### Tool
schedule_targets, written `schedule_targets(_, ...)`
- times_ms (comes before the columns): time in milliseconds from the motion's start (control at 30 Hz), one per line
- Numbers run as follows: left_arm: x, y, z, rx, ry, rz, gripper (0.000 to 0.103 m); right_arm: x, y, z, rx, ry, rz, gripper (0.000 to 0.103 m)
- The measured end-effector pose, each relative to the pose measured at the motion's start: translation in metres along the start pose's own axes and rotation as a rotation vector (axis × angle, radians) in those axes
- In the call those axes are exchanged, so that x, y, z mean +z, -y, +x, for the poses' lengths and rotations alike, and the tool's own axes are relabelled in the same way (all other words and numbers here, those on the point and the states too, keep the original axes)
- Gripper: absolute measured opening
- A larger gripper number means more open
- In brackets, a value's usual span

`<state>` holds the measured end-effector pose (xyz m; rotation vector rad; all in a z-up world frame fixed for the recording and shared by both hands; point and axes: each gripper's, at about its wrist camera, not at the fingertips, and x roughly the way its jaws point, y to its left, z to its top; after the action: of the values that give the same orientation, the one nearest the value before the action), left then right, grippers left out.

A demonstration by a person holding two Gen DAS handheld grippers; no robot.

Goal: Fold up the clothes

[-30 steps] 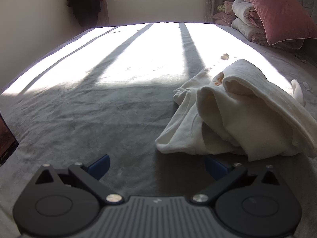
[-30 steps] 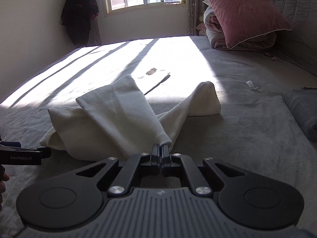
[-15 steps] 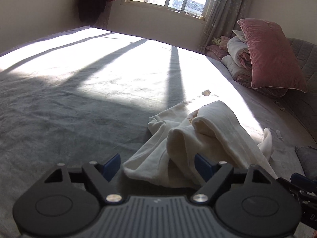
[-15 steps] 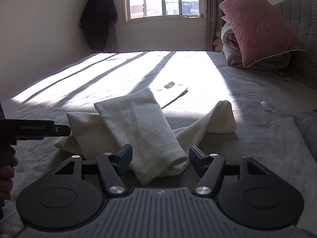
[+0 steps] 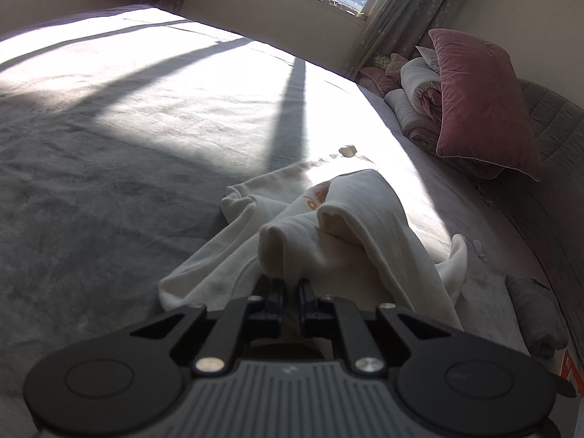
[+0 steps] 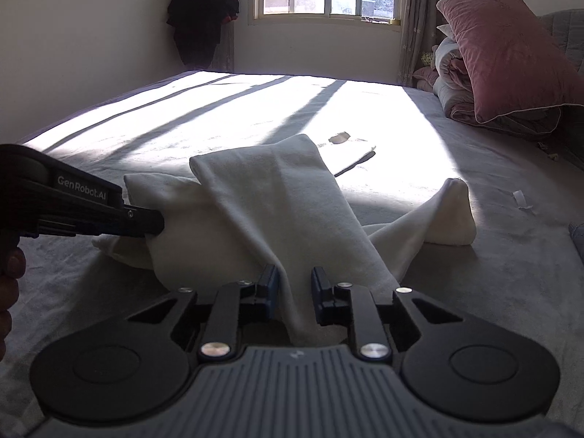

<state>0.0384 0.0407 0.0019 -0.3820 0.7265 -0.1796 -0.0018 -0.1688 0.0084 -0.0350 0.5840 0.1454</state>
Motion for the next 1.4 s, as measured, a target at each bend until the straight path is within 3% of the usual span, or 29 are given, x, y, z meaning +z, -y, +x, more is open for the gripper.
schedule_targets(67, 0.000, 0.000, -0.008, -0.006, 0.023, 0.006, 0.004, 0.000, 0.008, -0.002, -0.022, 0.002, 0.047, 0.001)
schedule_targets(267, -0.009, -0.001, -0.036, -0.054, 0.043, 0.099, 0.003, 0.001, 0.035, -0.019, -0.103, 0.048, 0.139, 0.000)
schedule_targets(367, -0.014, -0.007, -0.047, -0.119, 0.039, 0.109, 0.003, -0.001, 0.049, -0.027, -0.117, 0.049, 0.166, 0.000)
schedule_targets(500, -0.021, -0.008, -0.061, -0.215, 0.040, 0.157, 0.002, -0.005, 0.061, -0.034, -0.089, 0.024, 0.195, 0.002)
schedule_targets(533, -0.024, -0.007, -0.062, -0.236, 0.039, 0.169, 0.002, -0.006, 0.061, -0.036, -0.078, 0.021, 0.200, 0.014)
schedule_targets(700, -0.041, -0.001, -0.066, -0.347, 0.003, 0.275, 0.000, -0.007, 0.055, -0.041, -0.006, 0.017, 0.198, 0.015)
schedule_targets(767, -0.051, 0.005, -0.065, -0.348, -0.024, 0.353, 0.000, -0.005, 0.049, -0.042, 0.036, 0.022, 0.195, 0.023)
schedule_targets(800, -0.055, 0.006, -0.064, -0.337, -0.032, 0.374, 0.000, -0.004, 0.044, -0.043, 0.055, 0.030, 0.189, 0.039)
schedule_targets(867, -0.061, 0.005, -0.061, -0.314, -0.057, 0.390, 0.000, -0.001, 0.035, -0.043, 0.092, 0.047, 0.176, 0.054)
schedule_targets(1133, -0.061, -0.009, -0.065, -0.339, -0.077, 0.368, 0.000, 0.013, -0.009, -0.035, 0.219, 0.099, 0.079, 0.054)
schedule_targets(1333, -0.061, -0.016, -0.064, -0.291, -0.094, 0.365, 0.002, 0.012, -0.038, -0.015, 0.198, 0.089, -0.041, 0.054)
schedule_targets(1400, -0.058, -0.021, -0.063, -0.273, -0.096, 0.338, 0.018, 0.008, -0.043, -0.009, 0.149, 0.087, -0.086, 0.054)
